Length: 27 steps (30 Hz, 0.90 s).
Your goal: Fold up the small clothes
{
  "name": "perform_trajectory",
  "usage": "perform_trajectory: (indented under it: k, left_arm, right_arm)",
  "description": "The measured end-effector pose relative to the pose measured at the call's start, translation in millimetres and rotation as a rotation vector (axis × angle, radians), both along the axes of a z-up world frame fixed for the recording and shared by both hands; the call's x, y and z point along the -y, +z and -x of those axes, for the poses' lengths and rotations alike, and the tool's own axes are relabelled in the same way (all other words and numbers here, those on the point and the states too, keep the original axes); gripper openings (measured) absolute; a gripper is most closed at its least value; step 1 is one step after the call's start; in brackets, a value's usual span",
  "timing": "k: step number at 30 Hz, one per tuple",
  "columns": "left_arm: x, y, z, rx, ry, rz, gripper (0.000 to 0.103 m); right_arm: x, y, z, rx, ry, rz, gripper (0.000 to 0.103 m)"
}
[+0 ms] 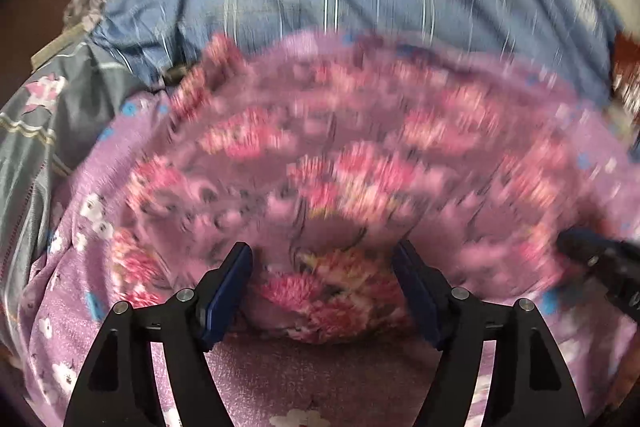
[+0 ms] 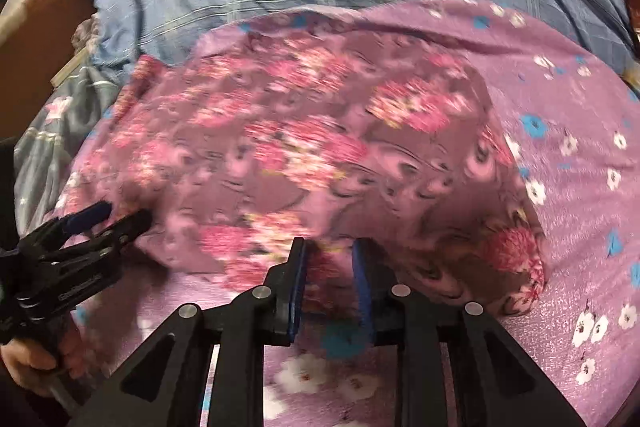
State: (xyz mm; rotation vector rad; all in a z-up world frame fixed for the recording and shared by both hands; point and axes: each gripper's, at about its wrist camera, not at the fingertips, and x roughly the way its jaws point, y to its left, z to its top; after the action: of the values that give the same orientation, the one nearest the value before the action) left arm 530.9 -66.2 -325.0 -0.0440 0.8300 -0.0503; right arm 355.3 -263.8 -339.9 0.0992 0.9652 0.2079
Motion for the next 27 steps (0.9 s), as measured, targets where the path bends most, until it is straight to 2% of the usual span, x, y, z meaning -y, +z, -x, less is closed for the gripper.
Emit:
perform_trajectory:
  k: [2, 5, 8, 11, 18, 27]
  left_arm:
    - [-4, 19, 14, 0.094, 0.025, 0.039, 0.073]
    - [-3, 36, 33, 0.195, 0.037, 0.047, 0.073]
    - [4, 41, 46, 0.239, 0.033, 0.04, 0.074]
    - [13, 42, 47, 0.238, 0.034, 0.019, 0.074]
    - [24, 44, 43, 0.271, 0.037, -0.01, 0.078]
    - [30, 35, 26, 0.228, 0.027, -0.036, 0.079]
  right_arm:
    - [-5, 13, 8, 0.072, -0.004, 0.037, 0.026]
    - [-14, 23, 14, 0.146, 0.004, 0.1, 0.026]
    - [-18, 30, 11, 0.169, -0.012, 0.128, 0.026]
    - [-19, 32, 8, 0.18, -0.045, 0.178, 0.026]
    - [-11, 31, 3, 0.158, -0.117, 0.205, 0.026]
    - [-11, 31, 1, 0.168, -0.136, 0.236, 0.026]
